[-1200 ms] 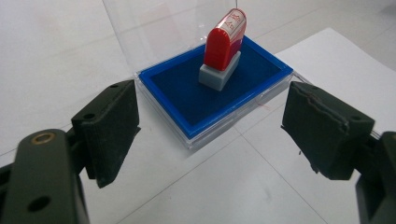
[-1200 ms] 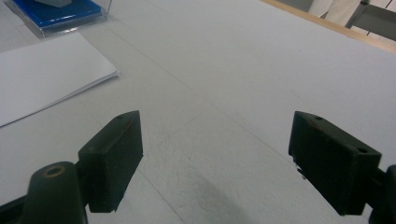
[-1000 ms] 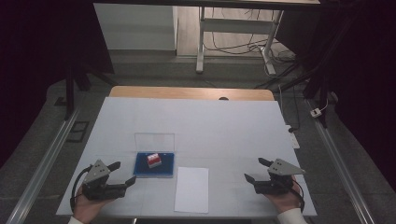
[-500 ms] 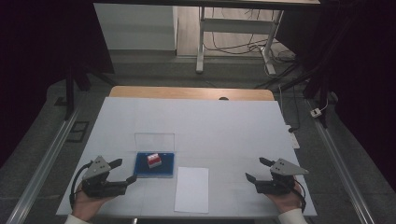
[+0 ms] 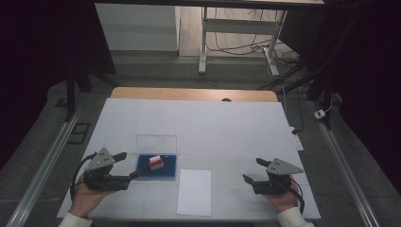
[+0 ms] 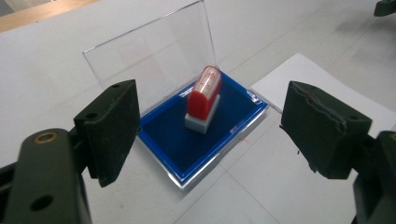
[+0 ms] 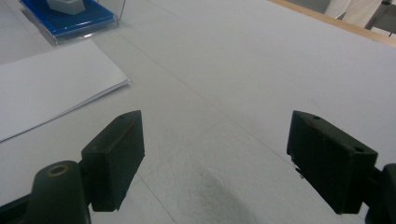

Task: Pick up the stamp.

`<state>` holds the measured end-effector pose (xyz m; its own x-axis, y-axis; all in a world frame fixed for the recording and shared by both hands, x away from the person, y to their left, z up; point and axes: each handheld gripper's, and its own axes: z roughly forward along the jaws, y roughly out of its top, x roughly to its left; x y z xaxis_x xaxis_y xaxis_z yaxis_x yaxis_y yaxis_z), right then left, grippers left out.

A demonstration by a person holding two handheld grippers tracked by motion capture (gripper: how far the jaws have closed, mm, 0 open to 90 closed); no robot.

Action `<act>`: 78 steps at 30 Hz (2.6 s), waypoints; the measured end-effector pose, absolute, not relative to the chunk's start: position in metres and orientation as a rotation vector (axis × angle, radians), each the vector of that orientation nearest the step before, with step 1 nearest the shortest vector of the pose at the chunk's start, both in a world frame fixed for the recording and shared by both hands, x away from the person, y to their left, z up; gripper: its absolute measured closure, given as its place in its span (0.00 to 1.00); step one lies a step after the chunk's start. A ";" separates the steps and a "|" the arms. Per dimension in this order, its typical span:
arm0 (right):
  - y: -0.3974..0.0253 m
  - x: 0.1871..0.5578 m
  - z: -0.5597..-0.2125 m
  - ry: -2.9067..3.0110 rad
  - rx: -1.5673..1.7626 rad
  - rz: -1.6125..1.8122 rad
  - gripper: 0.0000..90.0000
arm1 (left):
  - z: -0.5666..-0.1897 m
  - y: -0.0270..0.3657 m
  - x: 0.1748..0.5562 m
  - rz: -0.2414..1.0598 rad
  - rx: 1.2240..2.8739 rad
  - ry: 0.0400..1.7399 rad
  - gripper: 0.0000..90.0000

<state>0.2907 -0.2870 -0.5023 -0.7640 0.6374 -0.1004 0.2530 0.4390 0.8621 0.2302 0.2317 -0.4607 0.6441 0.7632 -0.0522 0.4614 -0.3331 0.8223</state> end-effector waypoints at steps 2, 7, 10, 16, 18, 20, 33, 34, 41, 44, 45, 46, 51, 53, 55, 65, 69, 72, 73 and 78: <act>-0.287 0.290 -0.503 2.286 0.755 1.271 0.21 | -0.461 0.231 0.233 0.433 2.002 0.958 0.23; -0.291 0.287 -0.502 2.274 0.772 1.276 0.21 | -0.460 0.224 0.238 0.404 2.037 0.921 0.21; -0.292 0.284 -0.501 2.264 0.770 1.284 0.21 | -0.460 0.219 0.242 0.389 2.060 0.898 0.21; -0.291 0.282 -0.501 2.268 0.763 1.274 0.22 | -0.459 0.208 0.253 0.387 2.115 0.843 0.22; -0.291 0.281 -0.502 2.271 0.759 1.260 0.22 | -0.459 0.204 0.258 0.378 2.138 0.823 0.22; -0.290 0.282 -0.502 2.276 0.756 1.269 0.22 | -0.460 0.199 0.263 0.376 2.162 0.821 0.22; -0.289 0.281 -0.505 2.292 0.758 1.245 0.22 | -0.467 0.182 0.293 0.324 2.255 0.770 0.24; -0.289 0.281 -0.505 2.293 0.758 1.236 0.22 | -0.468 0.181 0.294 0.323 2.257 0.769 0.24; -0.290 0.280 -0.505 2.287 0.766 1.218 0.22 | -0.474 0.174 0.298 0.321 2.312 0.746 0.24; -0.291 0.279 -0.506 2.287 0.769 1.223 0.22 | -0.477 0.172 0.299 0.308 2.340 0.736 0.24; -0.291 0.279 -0.506 2.290 0.768 1.219 0.22 | -0.478 0.171 0.299 0.307 2.349 0.733 0.24; -0.291 0.279 -0.506 2.290 0.768 1.219 0.22 | -0.479 0.170 0.299 0.308 2.353 0.734 0.24; -0.292 0.280 -0.506 2.282 0.776 1.217 0.22 | -0.483 0.168 0.298 0.311 2.370 0.734 0.28; -0.292 0.280 -0.506 2.282 0.775 1.215 0.22 | -0.484 0.168 0.299 0.310 2.368 0.739 0.30; -0.291 0.280 -0.506 2.280 0.772 1.220 0.22 | -0.485 0.169 0.299 0.305 2.372 0.737 0.32; -0.291 0.280 -0.506 2.285 0.775 1.222 0.22 | -0.485 0.172 0.297 0.310 2.373 0.725 0.44; -0.290 0.280 -0.506 2.291 0.769 1.209 0.22 | -0.487 0.174 0.298 0.304 2.378 0.727 0.49; -0.290 0.280 -0.506 2.291 0.772 1.209 0.22 | -0.489 0.172 0.300 0.317 2.380 0.733 0.53; -0.290 0.280 -0.506 2.291 0.772 1.209 0.22 | -0.489 0.172 0.300 0.320 2.380 0.738 0.53; -0.290 0.280 -0.507 2.294 0.769 1.207 0.23 | -0.491 0.173 0.303 0.353 2.377 0.759 0.60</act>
